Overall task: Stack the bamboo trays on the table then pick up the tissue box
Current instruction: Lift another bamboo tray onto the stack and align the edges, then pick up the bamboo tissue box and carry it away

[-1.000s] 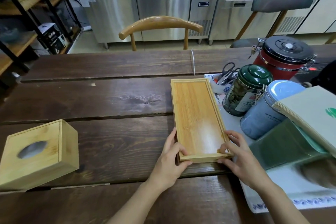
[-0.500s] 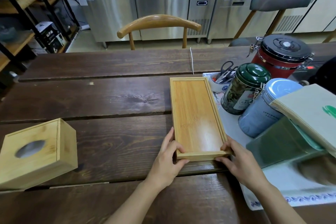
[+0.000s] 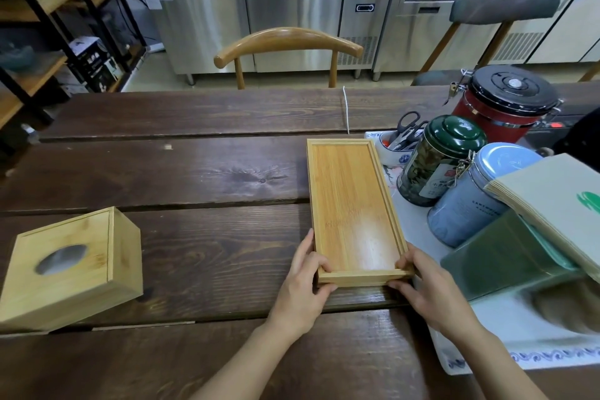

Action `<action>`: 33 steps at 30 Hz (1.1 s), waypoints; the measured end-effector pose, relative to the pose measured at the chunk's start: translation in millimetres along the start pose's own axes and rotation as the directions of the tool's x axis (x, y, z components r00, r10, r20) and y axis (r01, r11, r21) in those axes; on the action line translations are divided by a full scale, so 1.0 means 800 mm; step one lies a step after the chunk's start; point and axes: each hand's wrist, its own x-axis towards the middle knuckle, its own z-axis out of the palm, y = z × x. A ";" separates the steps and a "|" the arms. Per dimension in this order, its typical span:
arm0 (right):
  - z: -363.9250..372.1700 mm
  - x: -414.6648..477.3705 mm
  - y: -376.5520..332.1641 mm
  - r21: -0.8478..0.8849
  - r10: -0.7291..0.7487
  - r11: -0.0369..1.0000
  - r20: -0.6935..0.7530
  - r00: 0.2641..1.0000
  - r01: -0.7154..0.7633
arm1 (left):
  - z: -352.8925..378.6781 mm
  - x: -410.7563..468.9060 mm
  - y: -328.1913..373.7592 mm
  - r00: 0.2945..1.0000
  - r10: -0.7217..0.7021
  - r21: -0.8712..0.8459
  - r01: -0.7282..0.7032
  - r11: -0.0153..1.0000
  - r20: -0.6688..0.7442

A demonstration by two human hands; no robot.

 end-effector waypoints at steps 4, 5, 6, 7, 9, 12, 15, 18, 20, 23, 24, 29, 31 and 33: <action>-0.012 -0.005 -0.007 -0.056 0.018 0.998 0.035 0.999 -0.016 | -0.007 -0.007 0.003 1.000 -0.006 0.008 0.006 1.000 0.014; -0.016 -0.007 -0.010 -0.079 0.036 0.996 0.035 0.999 -0.033 | -0.012 -0.010 0.004 0.999 -0.017 0.016 0.017 1.000 0.040; -0.020 -0.008 -0.014 -0.106 0.051 0.993 0.030 0.998 -0.048 | -0.019 -0.013 0.004 0.998 -0.026 0.030 0.024 0.999 0.062; -0.024 -0.007 -0.019 -0.131 0.056 0.990 0.019 0.998 -0.053 | -0.027 -0.015 0.004 0.997 -0.036 0.057 0.032 0.998 0.075; -0.027 -0.004 -0.033 -0.188 0.036 0.981 -0.009 0.999 -0.037 | -0.049 -0.020 0.005 0.997 -0.049 0.133 0.040 0.990 0.064; -0.022 0.008 -0.062 -0.274 -0.023 0.962 -0.042 0.999 0.010 | -0.093 -0.033 0.005 0.999 -0.031 0.224 0.034 0.974 -0.021; -0.004 0.024 -0.102 -0.279 -0.090 0.957 -0.051 0.995 0.073 | -0.146 -0.050 0.002 0.988 -0.013 0.279 0.057 0.958 -0.156; 0.027 0.040 -0.150 -0.230 -0.133 0.965 -0.035 0.990 0.122 | -0.206 -0.074 -0.010 0.948 -0.004 0.348 0.121 0.930 -0.318; 0.054 0.049 -0.185 -0.152 -0.140 0.979 -0.006 0.990 0.138 | -0.246 -0.093 -0.025 0.903 -0.035 0.393 0.221 0.893 -0.429; 0.103 0.061 -0.240 -0.005 -0.120 0.993 0.073 0.990 0.120 | -0.300 -0.122 -0.056 0.799 -0.154 0.381 0.435 0.816 -0.582; 0.121 0.064 -0.258 0.049 -0.103 0.994 0.105 0.989 0.099 | -0.315 -0.131 -0.066 0.755 -0.210 0.331 0.495 0.803 -0.621; 0.203 0.074 -0.340 0.255 0.021 0.962 0.277 0.961 -0.095 | -0.352 -0.162 -0.107 0.616 -0.523 -0.029 0.631 0.775 -0.589; 0.226 0.076 -0.364 0.288 0.081 0.940 0.334 0.939 -0.184 | -0.354 -0.170 -0.120 0.596 -0.639 -0.226 0.620 0.751 -0.487; 0.244 0.077 -0.384 0.308 0.111 0.918 0.402 0.909 -0.248 | -0.354 -0.175 -0.129 0.603 -0.697 -0.371 0.590 0.717 -0.388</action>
